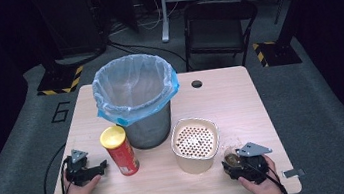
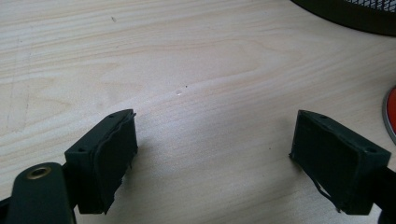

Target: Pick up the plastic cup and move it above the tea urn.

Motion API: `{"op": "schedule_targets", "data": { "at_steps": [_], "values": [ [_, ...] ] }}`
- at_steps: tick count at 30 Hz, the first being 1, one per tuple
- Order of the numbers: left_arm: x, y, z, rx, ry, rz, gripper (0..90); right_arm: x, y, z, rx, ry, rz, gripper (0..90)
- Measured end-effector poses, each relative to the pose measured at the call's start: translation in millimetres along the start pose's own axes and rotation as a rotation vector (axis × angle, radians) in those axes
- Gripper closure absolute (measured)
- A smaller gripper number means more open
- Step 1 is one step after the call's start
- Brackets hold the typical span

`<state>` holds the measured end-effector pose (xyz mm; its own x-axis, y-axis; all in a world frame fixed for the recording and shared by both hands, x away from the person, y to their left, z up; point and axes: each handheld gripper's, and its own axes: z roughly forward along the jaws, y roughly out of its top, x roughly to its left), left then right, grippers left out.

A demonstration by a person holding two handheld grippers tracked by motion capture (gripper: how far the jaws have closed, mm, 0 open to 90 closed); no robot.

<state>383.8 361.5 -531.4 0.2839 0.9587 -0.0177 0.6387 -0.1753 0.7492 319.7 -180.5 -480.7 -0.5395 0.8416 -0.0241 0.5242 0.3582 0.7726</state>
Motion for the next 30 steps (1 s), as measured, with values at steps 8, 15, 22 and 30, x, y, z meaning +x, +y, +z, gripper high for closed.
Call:
{"op": "schedule_targets", "data": {
  "at_steps": [8, 15, 22, 30],
  "values": [
    [-0.1, 0.0, 0.0, 0.0, 0.0, 0.0, 14.1, -2.1, -1.2, -0.2, -0.007, 0.029, -0.015, 33.5],
    [-0.1, 0.0, 0.0, 0.0, 0.0, 0.0, 14.1, -6.6, 0.6, -0.7, 0.011, 0.059, -0.051, 34.8],
    [0.0, 0.0, 0.0, 0.0, 0.0, 0.0, 14.1, -15.6, 7.7, -0.1, 0.047, 0.125, -0.077, 35.2],
    [-0.2, -0.4, -0.3, 0.0, -0.002, 0.001, 14.1, -29.1, 20.7, -0.2, 0.064, 0.14, -0.116, 35.4]
  ]
}}
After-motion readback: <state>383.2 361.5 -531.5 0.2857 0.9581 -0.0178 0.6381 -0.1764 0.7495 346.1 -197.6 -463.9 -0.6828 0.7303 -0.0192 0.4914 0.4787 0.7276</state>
